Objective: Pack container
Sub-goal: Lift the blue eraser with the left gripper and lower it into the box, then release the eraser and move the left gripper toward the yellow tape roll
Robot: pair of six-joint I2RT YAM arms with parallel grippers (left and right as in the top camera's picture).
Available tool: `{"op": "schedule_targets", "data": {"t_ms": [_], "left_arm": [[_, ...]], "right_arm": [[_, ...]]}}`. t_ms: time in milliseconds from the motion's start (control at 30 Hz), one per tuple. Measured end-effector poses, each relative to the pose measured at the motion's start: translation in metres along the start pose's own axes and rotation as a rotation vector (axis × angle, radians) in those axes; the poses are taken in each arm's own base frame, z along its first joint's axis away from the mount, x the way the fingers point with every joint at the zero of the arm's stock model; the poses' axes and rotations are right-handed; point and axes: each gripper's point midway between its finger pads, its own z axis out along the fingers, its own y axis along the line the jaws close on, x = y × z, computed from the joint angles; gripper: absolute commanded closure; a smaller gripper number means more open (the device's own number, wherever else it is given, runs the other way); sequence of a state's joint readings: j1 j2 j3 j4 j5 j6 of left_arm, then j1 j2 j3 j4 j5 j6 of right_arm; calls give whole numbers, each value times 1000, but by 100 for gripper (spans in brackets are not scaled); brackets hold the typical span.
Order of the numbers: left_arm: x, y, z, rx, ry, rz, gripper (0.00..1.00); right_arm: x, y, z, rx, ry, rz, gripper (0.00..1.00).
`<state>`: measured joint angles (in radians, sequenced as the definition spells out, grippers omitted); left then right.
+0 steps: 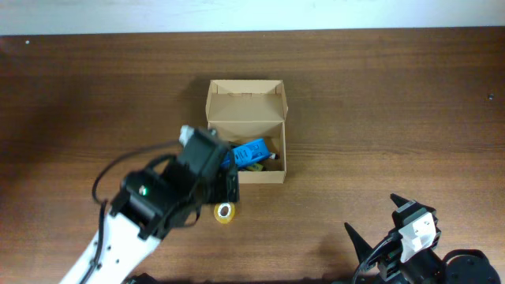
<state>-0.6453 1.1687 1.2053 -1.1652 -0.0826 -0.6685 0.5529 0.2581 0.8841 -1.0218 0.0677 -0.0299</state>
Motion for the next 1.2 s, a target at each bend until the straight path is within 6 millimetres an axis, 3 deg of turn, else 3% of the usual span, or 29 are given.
{"op": "schedule_targets", "data": {"t_ms": [200, 367, 700, 967, 1200], "left_arm": [[56, 22, 23, -54, 86, -248, 16], [82, 31, 41, -134, 144, -427, 16], [90, 31, 75, -280, 181, -707, 16], [79, 13, 111, -231, 140, -858, 16], [96, 27, 128, -280, 138, -962, 16]], "right_arm": [[0, 0, 0, 0, 0, 0, 1], [0, 0, 0, 0, 0, 0, 1], [0, 0, 0, 0, 0, 0, 1], [0, 0, 0, 0, 0, 1, 1], [0, 0, 0, 0, 0, -1, 1]]}}
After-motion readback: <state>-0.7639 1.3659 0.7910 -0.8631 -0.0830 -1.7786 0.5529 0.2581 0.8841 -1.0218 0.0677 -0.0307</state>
